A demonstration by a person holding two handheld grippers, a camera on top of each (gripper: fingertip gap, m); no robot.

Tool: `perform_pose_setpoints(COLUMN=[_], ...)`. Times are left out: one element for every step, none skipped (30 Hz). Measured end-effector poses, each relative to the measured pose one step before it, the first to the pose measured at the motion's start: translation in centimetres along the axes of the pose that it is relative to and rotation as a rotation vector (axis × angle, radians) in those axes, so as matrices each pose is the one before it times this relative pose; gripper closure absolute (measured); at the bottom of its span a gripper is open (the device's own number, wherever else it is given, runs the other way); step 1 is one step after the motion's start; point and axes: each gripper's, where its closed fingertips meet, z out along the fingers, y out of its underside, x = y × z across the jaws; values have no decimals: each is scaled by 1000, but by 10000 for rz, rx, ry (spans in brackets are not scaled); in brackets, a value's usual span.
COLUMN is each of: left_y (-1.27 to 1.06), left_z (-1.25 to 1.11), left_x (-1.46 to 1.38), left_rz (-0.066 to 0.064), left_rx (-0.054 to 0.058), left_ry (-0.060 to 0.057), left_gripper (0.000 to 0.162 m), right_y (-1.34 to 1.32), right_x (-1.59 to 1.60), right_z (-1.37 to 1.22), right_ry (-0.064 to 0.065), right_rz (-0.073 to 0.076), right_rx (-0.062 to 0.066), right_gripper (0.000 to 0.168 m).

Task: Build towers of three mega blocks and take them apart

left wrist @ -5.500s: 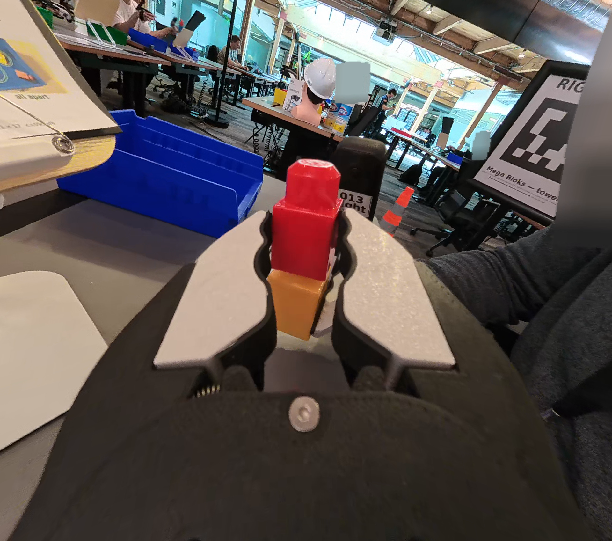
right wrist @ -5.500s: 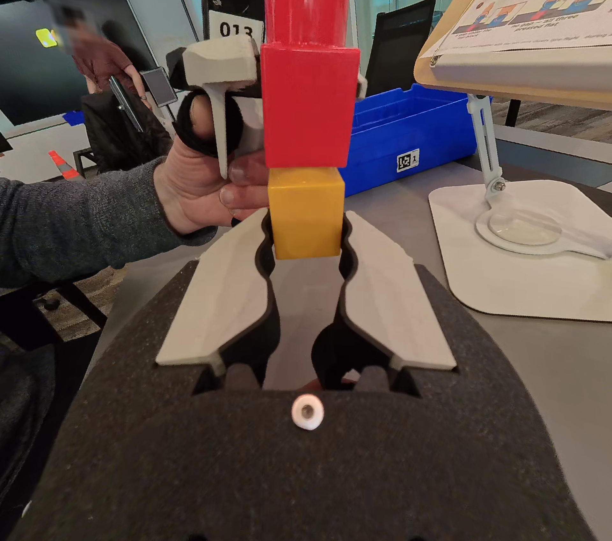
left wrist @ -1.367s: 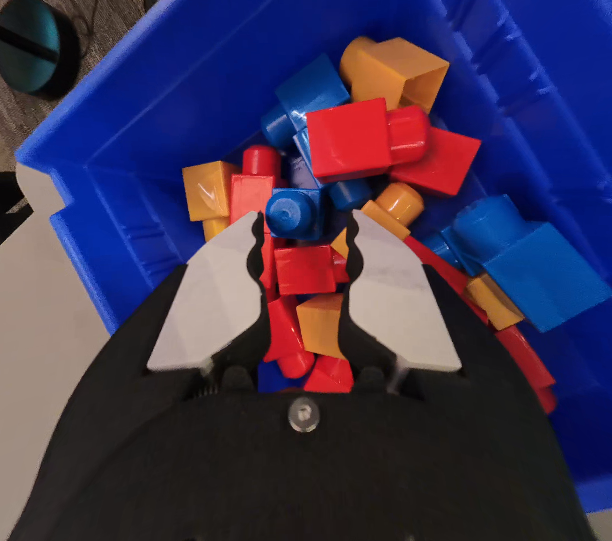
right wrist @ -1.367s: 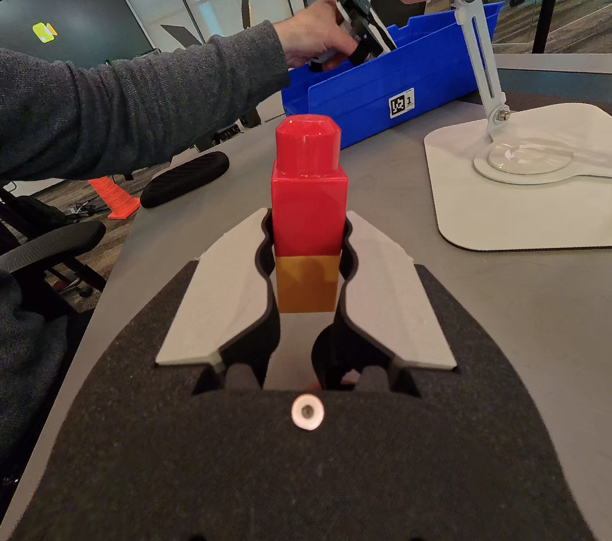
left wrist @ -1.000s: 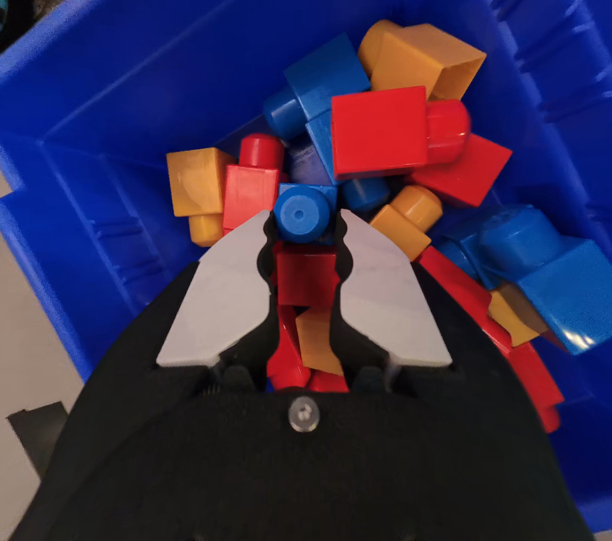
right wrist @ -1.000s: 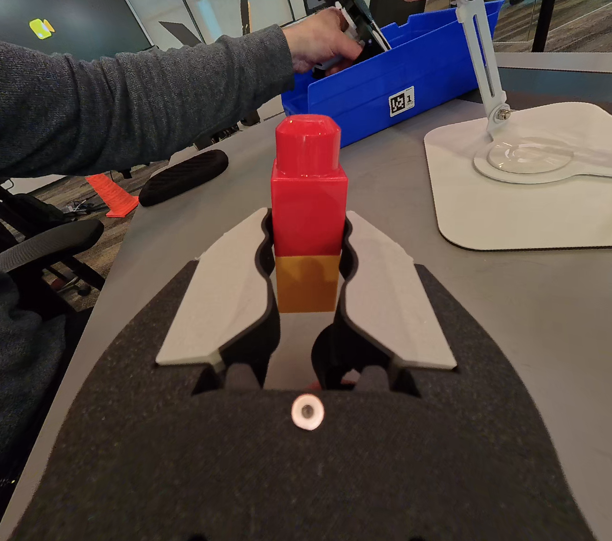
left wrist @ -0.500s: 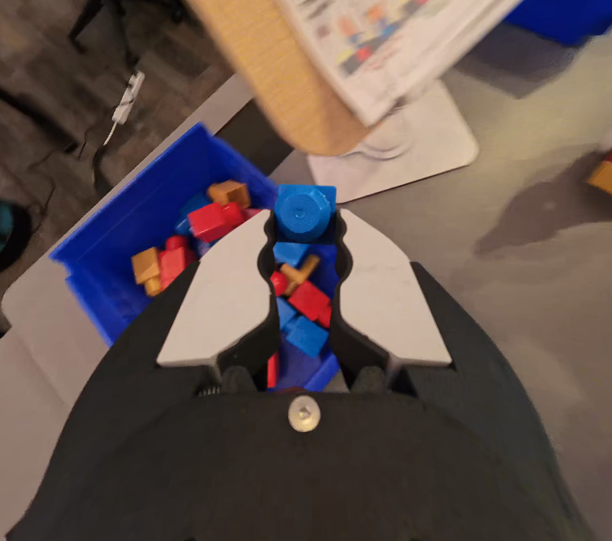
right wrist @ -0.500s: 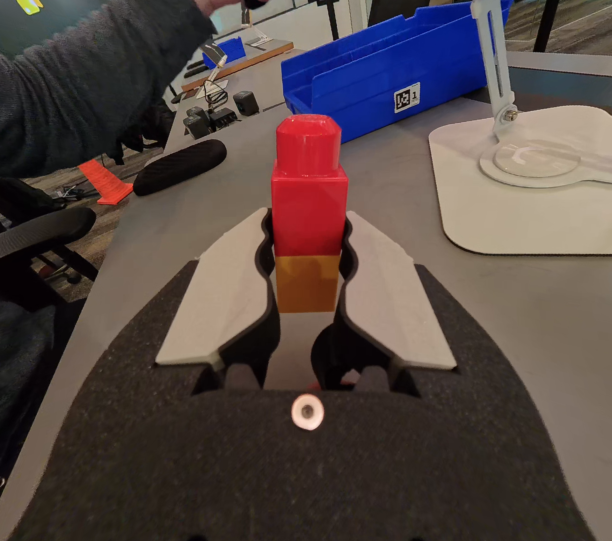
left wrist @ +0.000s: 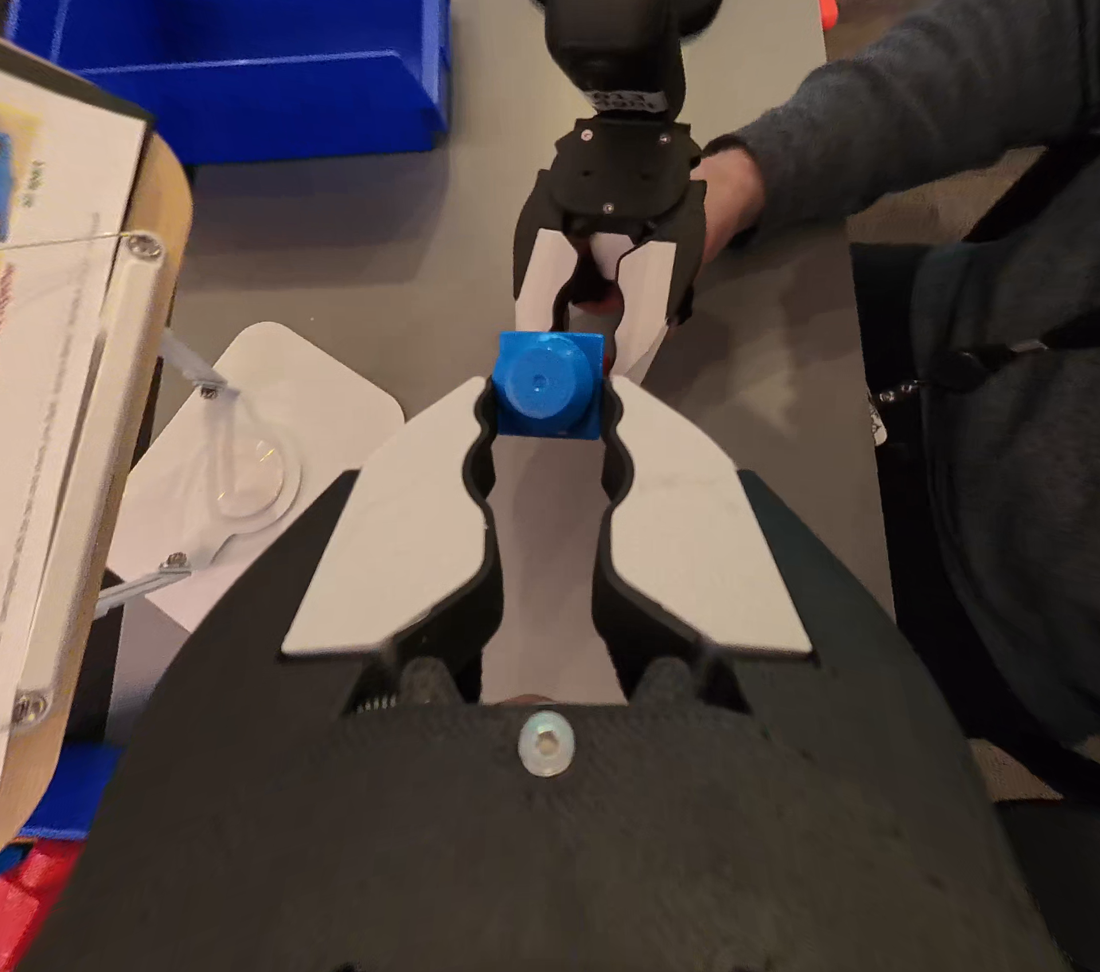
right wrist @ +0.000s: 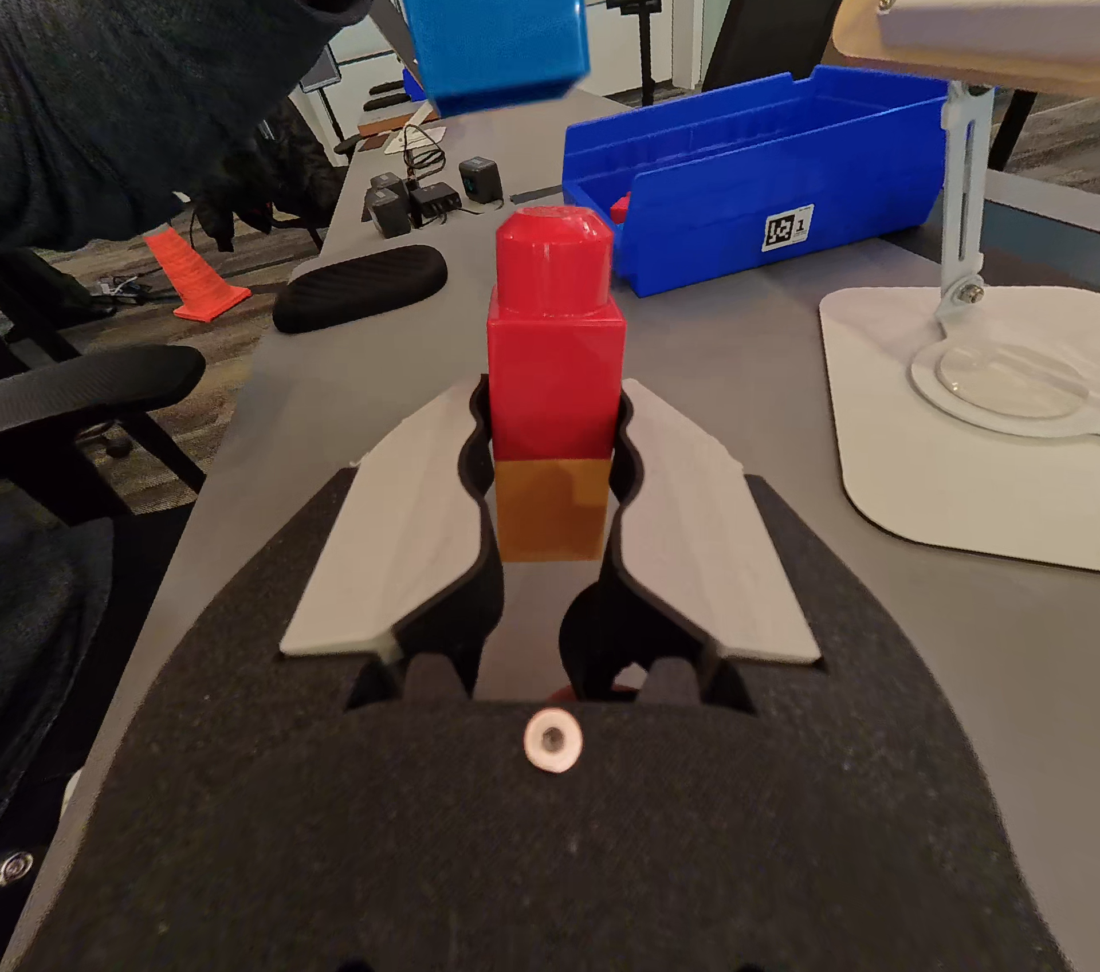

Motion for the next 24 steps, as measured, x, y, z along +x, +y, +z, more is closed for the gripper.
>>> perform_pose_setpoints(left_y=[-123,-162,-226,-191,-1,160,-7,-66,-10,30,-70,-97,30,72,4,-93,23,52,-14,-36,40,46,33,67], left_z=[372,274,186,127,134,151,115,86,90,95,95,64,98,121,143,123,62,21,-27,-48,-26,18,35,32], left_x=[179,237,196,180,22,-180,-167,45,-48,-66,36,-2,-27,37,108,118,50,13,39,39,8,15,25,-2], left_rz=[119,83,130,177,42,-62,37,27,-6,-4,-3,-22,-59,-9,3,-29,-17,19,6,-26,-52,-47,-38,-29], left_rx=[-156,-64,38,40,-75,-201,-68,-6,-36,-39,42,77,-17,-31,29,85,-6,-29,30,54,25,33,54,25], left_ry=[126,224,211,191,117,4,-34,100,53,19,72,52,37,59,75,84,31,9,28,58,46,51,37,10], left_gripper=[130,130,130,130,130,130,130,130,130,130,130,130,130,130,130,130,130,130,130,130,130,130,130,130], right_y=[-141,-164,-158,-143,-116,-96,-83,-81,-112,-138,-104,-69,-94,-168,-196,-58,68,39,-50,-64,-9,37,29,61], right_x=[-105,-108,-87,-49,-47,-71,-67,-50,-49,-58,-45,-66,-73,-78,-71,-30,-5,14,-6,-39,-12,-28,-22,20], right_z=[-40,-59,-67,-74,-67,-63,-49,-52,-57,-53,-44,-14,5,-19,-20,-14,14,-25,-23,-7,32,37,14,11], right_ry=[-32,-45,-53,-31,-25,-30,-27,-15,-19,-24,-3,7,0,0,0,21,40,48,44,14,16,0,15,40], right_rz=[-74,-57,-32,-25,-39,-62,-60,-54,-42,-29,-49,-92,-67,-36,-35,-44,-68,-63,-54,-42,-24,-16,-23,-40], right_rx=[20,38,53,47,34,29,16,22,38,41,23,-3,13,49,72,-18,-66,-23,33,34,-26,-57,-47,-40], right_gripper=[132,132,132,132,132,132,132,132,132,132,132,132,132,132,132,132,132,132,132,132,132,132,132,132])
